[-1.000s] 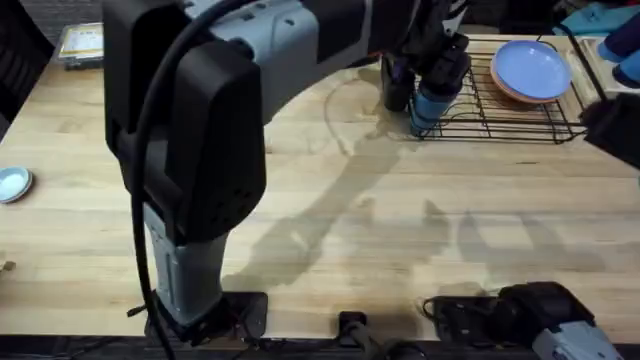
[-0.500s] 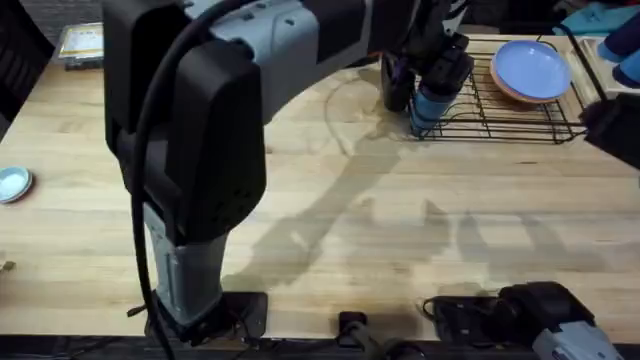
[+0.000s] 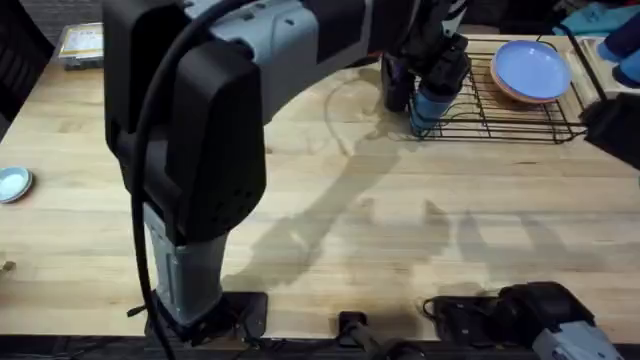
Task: Pick up the cup on the table and put them onto the rack.
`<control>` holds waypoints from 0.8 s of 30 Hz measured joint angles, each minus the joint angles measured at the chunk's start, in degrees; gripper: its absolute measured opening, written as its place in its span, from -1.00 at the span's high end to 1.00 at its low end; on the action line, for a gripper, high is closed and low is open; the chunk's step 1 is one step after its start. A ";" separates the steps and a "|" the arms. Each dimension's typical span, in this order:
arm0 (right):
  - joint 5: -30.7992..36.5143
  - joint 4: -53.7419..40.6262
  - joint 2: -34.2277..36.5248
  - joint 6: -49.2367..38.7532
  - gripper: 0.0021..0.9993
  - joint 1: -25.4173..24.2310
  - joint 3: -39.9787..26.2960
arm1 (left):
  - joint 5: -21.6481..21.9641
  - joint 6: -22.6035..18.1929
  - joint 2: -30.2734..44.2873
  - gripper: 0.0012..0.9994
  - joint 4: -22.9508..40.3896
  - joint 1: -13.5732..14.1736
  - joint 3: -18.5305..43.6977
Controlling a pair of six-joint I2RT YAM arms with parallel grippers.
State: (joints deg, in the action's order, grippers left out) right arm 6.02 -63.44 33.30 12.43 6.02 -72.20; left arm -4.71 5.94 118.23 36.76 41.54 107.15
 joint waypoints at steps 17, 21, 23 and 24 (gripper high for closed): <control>-0.02 -0.01 0.01 0.00 -1.00 0.00 0.00 | 0.04 0.02 -0.87 0.05 8.23 0.27 8.68; 0.00 0.00 0.02 0.00 -1.00 0.00 0.00 | 0.04 0.02 -0.88 0.05 10.88 0.33 11.04; -0.02 0.00 0.01 0.00 -1.00 0.00 0.00 | 0.04 0.01 -0.89 0.05 12.04 0.33 12.40; -0.02 -0.01 0.00 0.00 -1.00 0.00 0.00 | 0.04 0.02 -0.87 0.05 12.54 0.33 13.16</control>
State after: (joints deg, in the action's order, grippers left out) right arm 6.00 -63.45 33.30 12.43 6.02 -72.20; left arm -4.67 5.96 117.36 49.30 41.87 120.31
